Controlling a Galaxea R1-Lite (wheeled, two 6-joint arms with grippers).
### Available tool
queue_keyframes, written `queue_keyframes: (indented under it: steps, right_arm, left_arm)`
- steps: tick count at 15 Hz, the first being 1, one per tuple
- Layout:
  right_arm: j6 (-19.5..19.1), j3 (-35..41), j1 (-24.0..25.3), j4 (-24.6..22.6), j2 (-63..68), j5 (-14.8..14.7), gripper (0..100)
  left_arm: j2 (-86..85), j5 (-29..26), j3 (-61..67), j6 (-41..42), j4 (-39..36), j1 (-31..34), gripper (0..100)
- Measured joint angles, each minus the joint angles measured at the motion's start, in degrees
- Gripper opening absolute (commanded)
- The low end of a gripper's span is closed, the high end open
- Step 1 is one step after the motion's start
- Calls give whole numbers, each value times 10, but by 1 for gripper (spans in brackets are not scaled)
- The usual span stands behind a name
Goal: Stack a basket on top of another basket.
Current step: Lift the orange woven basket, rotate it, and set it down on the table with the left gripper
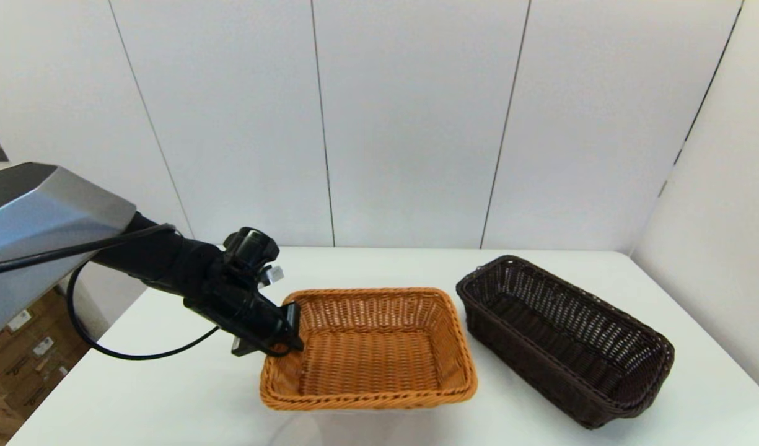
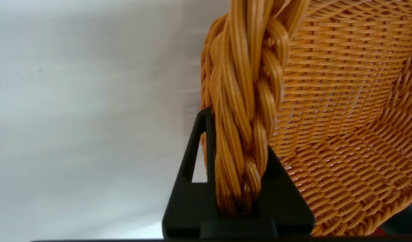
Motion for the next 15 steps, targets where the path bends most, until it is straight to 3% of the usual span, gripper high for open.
queue_keyframes:
  steps: [15]
  right_arm:
    - [0, 0, 0, 0, 0, 0, 100]
  left_arm:
    - [41, 1, -59, -29, 19, 0, 0]
